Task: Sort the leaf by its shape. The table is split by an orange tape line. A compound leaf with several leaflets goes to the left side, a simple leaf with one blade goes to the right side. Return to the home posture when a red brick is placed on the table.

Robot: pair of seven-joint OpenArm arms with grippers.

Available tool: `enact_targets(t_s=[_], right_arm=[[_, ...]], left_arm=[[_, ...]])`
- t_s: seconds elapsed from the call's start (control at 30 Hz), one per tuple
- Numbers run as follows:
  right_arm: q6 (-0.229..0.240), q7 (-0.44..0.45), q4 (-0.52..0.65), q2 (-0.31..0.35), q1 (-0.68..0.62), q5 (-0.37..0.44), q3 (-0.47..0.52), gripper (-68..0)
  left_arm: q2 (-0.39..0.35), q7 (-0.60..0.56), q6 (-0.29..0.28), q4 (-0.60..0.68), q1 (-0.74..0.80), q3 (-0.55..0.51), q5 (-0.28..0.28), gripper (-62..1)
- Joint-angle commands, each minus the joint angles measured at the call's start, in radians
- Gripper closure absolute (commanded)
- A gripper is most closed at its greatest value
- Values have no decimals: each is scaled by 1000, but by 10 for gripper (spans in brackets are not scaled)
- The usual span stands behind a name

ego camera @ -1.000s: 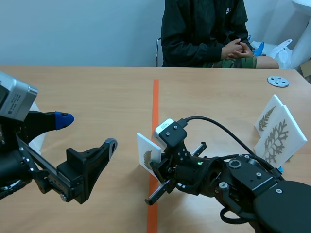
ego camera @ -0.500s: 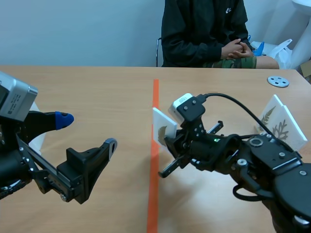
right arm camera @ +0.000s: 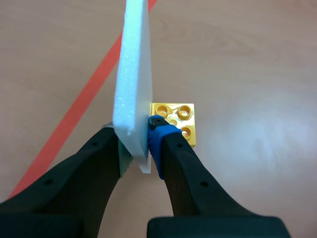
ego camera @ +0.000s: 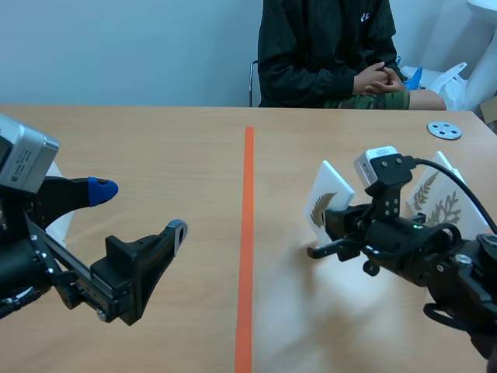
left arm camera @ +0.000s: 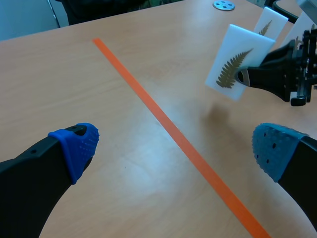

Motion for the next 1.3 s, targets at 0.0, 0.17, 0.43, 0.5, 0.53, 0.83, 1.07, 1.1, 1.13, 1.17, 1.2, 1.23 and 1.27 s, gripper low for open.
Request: enact_targets(t_s=[0.0,0.17,0.43,0.5,0.53,0.83,1.07,1.1,1.13,1.17,1.2,1.23,1.27], right_arm=[[1,16,19,7,-5,7,18,-13],[2,20,19,7,-35,8,84,-13],[0,36,19,4,-70,3,102,-13],[0,46,19,3,-76,2,101,-13],[-5,50,19,2,-79,2,102,-13],[-42,57,19,2,-98,-36,102,-13],[-105,93,19,2,-142,-59,102,-13],[-112,96,19,2,-147,-65,102,-13],[-112,96,19,2,-148,-70,102,-13],[-112,97,19,2,-151,-74,102,-13],[-112,98,19,2,-153,-77,102,-13],[-112,99,19,2,-153,-80,102,-13],[-112,99,19,2,-154,-83,102,-13]], left_arm=[[2,-14,-3,13,5,-3,-10,-623],[2,-13,-3,13,5,-3,-10,-623],[2,-14,-3,13,5,-3,-10,-623],[2,-14,-3,13,5,-3,-10,-623],[2,-13,-3,13,5,-3,-10,-623],[2,-13,-3,13,5,-3,-10,-623],[2,-13,-3,13,5,-3,-10,-623],[2,-13,-3,13,5,-3,-10,-623],[2,-13,-3,13,5,-3,-10,-623],[2,-13,-3,13,5,-3,-10,-623],[2,-13,-3,13,5,-3,-10,-623],[2,-13,-3,13,5,-3,-10,-623],[2,-13,-3,13,5,-3,-10,-623]])
